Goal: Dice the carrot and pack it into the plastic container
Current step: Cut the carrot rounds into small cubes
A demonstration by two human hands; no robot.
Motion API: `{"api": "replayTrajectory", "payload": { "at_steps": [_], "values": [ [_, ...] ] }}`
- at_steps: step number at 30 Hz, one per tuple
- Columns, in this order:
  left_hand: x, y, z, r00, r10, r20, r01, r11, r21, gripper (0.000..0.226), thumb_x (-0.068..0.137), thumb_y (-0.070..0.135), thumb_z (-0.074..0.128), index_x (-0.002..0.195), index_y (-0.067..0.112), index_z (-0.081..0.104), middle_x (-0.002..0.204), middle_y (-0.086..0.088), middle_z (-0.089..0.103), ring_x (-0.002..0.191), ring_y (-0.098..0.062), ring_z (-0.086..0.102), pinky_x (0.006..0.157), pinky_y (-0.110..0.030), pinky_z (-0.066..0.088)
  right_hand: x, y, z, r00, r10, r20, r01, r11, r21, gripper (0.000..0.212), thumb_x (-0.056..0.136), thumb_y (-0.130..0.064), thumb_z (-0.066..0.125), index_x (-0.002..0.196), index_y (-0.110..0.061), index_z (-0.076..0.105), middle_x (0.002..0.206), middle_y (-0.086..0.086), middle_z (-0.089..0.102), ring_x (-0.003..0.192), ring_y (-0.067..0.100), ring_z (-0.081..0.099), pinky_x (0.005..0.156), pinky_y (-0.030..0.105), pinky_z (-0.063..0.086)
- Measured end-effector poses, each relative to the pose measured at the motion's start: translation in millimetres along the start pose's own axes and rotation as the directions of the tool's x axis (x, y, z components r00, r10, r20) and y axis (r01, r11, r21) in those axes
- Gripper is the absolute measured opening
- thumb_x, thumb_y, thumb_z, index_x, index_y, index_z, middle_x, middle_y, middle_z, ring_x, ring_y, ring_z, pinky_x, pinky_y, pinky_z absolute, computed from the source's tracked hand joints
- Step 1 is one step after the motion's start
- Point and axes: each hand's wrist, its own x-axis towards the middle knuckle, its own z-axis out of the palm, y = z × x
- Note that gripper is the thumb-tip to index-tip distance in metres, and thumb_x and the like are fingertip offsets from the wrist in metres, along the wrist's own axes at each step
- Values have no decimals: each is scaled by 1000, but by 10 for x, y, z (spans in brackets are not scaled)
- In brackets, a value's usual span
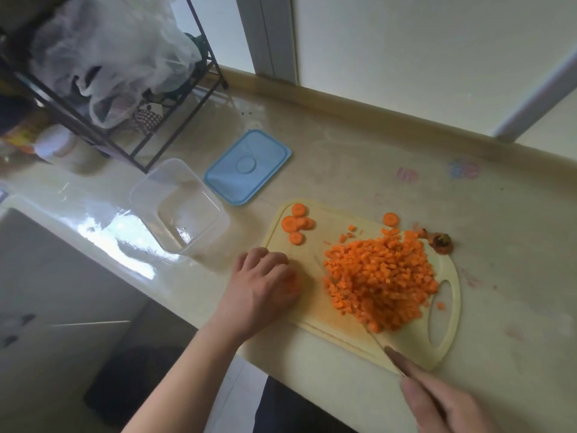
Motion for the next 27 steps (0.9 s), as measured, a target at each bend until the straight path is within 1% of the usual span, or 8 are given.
{"api": "replayTrajectory", "payload": {
  "at_steps": [2,4,7,12,17,21,24,27],
  "values": [
    [-175,33,23,994,-91,-62,87,994,-68,33,86,40,63,114,22,64,122,1,64,112,-31,52,93,-39,38,46,77,-5,998,-3,64,13,989,-146,40,78,-77,44,111,-62,60,98,-31,69,92,-17,60,72,-6,40],
    [-299,97,-3,964,-207,-166,168,961,-219,32,87,26,60,119,23,59,127,3,58,117,-25,50,100,-40,38,70,72,9,994,-19,108,40,981,-192,44,85,-78,29,117,-61,54,82,-29,70,66,-12,63,54,4,47],
    [-298,321,-177,767,-514,-383,285,809,-514,28,80,5,50,100,22,60,106,6,58,106,-13,54,93,-36,44,71,156,20,981,-172,85,189,946,-262,50,89,-73,28,126,-49,50,59,-18,66,39,-5,53,35,16,43],
    [33,682,-358,994,-51,-101,13,940,-340,4,77,20,60,80,18,63,80,8,59,86,-20,55,81,-39,42,118,218,-39,905,-425,-16,359,784,-507,60,93,-64,31,108,-27,75,44,-6,58,24,11,38,38,12,37],
    [255,833,-208,984,-18,177,44,989,-144,14,83,37,58,84,24,62,84,8,58,83,-19,50,77,-44,45,133,288,-82,899,-433,-67,321,755,-572,63,94,-62,31,98,-20,78,38,-1,51,21,11,32,36,18,38],
    [355,905,-196,971,108,212,-70,981,-181,34,96,44,48,117,24,68,115,8,65,106,-19,55,89,-43,43,64,350,-77,941,-336,-31,270,804,-530,61,93,-65,32,108,-23,74,38,1,49,22,12,35,37,20,42],
    [315,738,-309,998,-54,-23,39,904,-426,30,100,29,51,121,17,69,122,4,66,115,-18,58,98,-36,42,18,327,-76,939,-342,-18,292,827,-480,63,93,-65,30,110,-24,73,38,-2,54,27,9,46,53,14,48],
    [155,353,-323,911,-379,-164,251,824,-508,22,96,10,56,112,10,70,112,2,68,107,-16,62,93,-35,50,-22,201,-114,974,-229,-3,217,930,-297,53,91,-69,28,108,-42,70,54,-10,67,44,2,60,77,-7,30]
  ]
}}
